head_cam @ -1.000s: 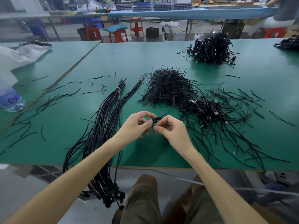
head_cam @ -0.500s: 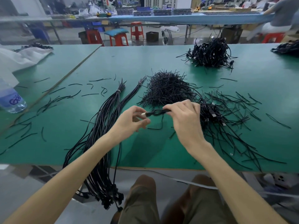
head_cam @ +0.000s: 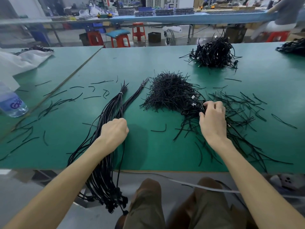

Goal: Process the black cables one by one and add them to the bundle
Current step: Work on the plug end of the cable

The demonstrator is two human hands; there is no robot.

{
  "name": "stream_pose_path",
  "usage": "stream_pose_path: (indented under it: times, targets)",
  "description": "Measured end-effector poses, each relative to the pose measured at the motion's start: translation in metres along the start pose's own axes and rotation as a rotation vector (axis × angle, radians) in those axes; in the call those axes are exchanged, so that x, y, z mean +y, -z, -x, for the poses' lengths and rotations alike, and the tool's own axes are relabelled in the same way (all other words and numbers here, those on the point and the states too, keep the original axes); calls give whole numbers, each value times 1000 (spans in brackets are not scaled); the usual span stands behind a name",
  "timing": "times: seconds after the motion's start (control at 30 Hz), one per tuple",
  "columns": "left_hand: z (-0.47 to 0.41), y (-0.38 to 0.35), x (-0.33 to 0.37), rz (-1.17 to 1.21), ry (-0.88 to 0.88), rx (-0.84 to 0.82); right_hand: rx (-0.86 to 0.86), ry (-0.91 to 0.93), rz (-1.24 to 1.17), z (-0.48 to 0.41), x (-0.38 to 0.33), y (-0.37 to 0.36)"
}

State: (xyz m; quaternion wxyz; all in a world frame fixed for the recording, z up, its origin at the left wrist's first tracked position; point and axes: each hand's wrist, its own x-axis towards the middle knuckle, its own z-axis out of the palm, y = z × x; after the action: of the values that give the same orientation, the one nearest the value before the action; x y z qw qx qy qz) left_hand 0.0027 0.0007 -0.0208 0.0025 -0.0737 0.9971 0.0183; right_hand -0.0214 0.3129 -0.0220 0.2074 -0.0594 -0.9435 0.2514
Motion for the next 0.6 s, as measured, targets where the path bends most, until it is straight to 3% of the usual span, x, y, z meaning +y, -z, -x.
stream_pose_path:
  times: [0.1,0.23,0.4,0.5,0.6]
  targets:
    - [3,3,1,179,-53,42,34,57,56,4,-7,1]
    - [15,24,26,655,-176,-50,51,314,72,20,-31,1]
    - [42,41,61,857,-461,-367,-352,609,-294,55,-71,-18]
    - [47,44,60,1015,-414,-501,-473,472,-490,62,-73,-30]
    - [43,43,38,1171,-371,-615,-307,379,-340,56,-61,-34]
